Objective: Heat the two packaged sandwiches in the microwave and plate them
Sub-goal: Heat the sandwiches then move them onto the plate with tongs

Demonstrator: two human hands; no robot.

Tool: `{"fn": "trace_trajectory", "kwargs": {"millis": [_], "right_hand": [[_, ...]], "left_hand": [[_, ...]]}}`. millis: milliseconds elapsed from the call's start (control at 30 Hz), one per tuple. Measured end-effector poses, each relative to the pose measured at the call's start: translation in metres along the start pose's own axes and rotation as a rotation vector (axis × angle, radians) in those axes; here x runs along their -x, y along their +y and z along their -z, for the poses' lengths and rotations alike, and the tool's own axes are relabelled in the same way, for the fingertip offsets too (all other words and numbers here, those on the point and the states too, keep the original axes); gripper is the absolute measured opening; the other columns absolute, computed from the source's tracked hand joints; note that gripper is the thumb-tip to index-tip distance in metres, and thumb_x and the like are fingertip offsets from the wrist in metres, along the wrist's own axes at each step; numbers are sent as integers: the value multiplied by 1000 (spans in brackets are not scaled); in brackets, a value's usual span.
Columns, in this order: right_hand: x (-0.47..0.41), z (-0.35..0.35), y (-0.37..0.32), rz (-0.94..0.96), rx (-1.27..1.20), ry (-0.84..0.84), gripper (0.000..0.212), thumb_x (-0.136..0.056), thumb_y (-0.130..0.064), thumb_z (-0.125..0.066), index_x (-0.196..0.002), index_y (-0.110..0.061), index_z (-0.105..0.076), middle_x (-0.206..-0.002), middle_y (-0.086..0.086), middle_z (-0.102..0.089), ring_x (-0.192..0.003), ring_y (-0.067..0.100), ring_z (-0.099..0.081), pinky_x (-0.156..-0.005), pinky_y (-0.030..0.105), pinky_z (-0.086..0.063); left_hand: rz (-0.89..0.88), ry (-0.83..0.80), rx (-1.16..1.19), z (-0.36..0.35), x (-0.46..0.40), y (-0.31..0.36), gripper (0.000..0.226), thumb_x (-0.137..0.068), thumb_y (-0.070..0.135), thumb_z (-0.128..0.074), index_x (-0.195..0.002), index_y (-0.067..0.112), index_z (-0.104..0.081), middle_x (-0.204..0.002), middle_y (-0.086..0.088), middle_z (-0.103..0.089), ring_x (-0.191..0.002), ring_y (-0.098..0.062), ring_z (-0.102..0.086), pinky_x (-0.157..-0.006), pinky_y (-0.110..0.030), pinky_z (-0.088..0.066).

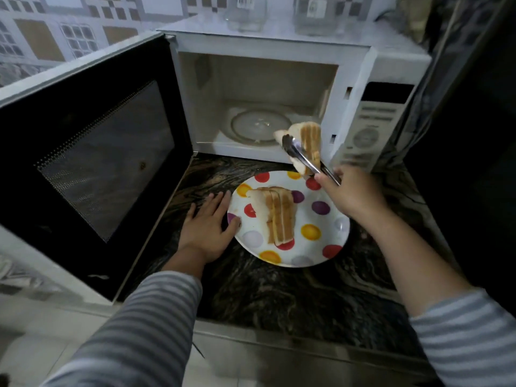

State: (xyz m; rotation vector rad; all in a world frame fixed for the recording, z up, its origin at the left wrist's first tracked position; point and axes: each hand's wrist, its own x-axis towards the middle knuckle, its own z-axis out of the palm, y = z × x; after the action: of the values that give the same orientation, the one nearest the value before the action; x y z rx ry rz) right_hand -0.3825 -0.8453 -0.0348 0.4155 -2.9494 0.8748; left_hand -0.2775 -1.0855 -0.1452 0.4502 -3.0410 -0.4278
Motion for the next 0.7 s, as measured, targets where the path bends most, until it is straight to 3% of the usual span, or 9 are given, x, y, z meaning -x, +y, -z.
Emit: {"fn": "trace_trajectory", "kwargs": {"millis": [67, 133, 200, 367, 533, 700], "right_hand": [[27, 3, 15, -28, -16, -6, 32, -91, -43, -56, -98, -13, -65, -85, 4, -63, -80, 27, -60, -62, 29, -38], [48, 1, 29, -59, -16, 3, 31, -91, -43, -57, -102, -15, -64, -91, 6, -67, -85, 29, -62, -64, 29, -41], [64, -4, 39, -85, 22, -2, 29, -91, -43, -56, -103, -17, -64, -87, 4, -66, -78, 27, -61, -63, 29, -40], [86, -22, 52, -139, 123, -21, 30, -92, -47, -53, -104, -21, -61, -80, -1, -61, -69, 20, -56, -57, 29, -40], [93, -30, 52, -149, 139, -17, 31, -91, -47, -53, -104, -20, -59, -86, 2, -62, -70, 20, -52, -58, 29, -38], [93, -30, 51, -153, 148, -19, 36, -90, -51, -53, -108, -20, -59, -95, 5, -66, -84, 26, -62, -62, 30, -42]], "left_hand": [[-11, -3, -5, 0, 1, 0, 61, -97, 57, -21, -152, 39, -2, -162, 7, -6, -148, -9, 2, -119, -41, 2], [-25, 2, -2, -1, 2, -1, 68, -88, 67, -12, -151, 43, -8, -162, 7, -8, -148, -9, 1, -119, -41, 2], [-33, 9, 7, -1, 3, 0, 81, -75, 75, -5, -149, 45, -12, -161, 8, -8, -148, -8, 1, -119, -42, 2], [-45, -3, -48, 0, 4, 1, 94, -64, 82, -6, -150, 43, -10, -162, 9, -5, -148, -9, 2, -119, -44, 1], [-46, -10, -54, -1, 2, -1, 93, -65, 82, -6, -150, 44, -8, -162, 8, -4, -148, -10, 3, -119, -45, 1], [-48, -8, -57, -1, 1, -1, 94, -64, 82, -6, -150, 43, -8, -162, 8, -4, -148, -11, 2, -119, -45, 1]]}}
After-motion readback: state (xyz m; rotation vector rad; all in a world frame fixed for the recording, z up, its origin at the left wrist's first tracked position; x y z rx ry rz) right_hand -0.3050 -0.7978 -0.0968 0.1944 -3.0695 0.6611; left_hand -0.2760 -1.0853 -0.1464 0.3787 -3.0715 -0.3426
